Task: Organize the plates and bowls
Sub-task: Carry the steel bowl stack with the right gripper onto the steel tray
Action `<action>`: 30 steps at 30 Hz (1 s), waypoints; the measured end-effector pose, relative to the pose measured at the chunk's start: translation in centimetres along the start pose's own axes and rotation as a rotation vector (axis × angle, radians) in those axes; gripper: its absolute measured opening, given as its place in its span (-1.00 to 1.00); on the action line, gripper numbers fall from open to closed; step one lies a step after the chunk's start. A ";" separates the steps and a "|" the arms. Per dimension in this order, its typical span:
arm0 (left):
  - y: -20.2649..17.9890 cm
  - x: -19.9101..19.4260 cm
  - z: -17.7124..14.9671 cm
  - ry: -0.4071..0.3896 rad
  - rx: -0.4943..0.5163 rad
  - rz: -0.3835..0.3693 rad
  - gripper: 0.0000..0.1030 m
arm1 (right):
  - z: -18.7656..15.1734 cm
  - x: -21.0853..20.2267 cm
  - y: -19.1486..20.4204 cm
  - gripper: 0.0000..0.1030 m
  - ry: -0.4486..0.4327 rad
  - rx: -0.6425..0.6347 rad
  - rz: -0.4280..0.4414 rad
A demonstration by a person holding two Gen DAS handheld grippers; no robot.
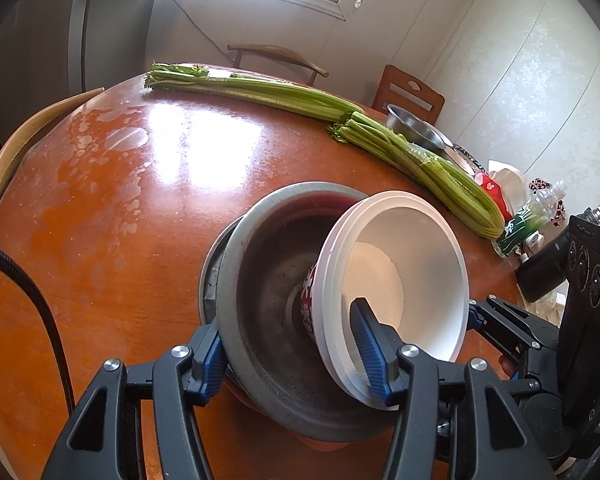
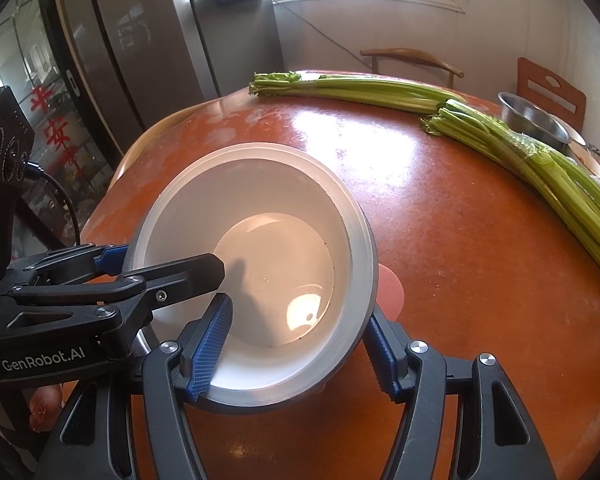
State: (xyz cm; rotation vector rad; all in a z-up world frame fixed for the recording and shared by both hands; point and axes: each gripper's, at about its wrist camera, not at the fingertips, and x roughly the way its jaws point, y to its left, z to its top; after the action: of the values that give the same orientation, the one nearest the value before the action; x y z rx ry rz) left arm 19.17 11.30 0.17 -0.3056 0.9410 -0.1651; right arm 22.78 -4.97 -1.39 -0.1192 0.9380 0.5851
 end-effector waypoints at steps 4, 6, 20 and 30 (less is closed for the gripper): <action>0.2 0.3 0.1 0.004 -0.004 0.000 0.09 | 0.0 0.3 0.1 0.29 0.002 -0.002 0.000; 0.3 0.4 0.1 0.005 -0.004 0.002 0.09 | 0.1 0.4 0.1 0.29 0.003 -0.005 -0.002; 0.6 0.7 -0.2 0.004 -0.011 -0.005 0.10 | -0.1 0.8 0.5 0.29 0.004 -0.019 -0.029; 0.8 0.5 -0.3 0.000 -0.014 -0.009 0.10 | -0.1 1.0 0.4 0.29 -0.001 -0.023 -0.045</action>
State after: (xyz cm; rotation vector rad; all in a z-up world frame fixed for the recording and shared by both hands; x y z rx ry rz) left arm 19.27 11.82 -0.61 -0.3225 0.9409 -0.1668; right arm 22.92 -4.22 -2.21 -0.1600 0.9260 0.5539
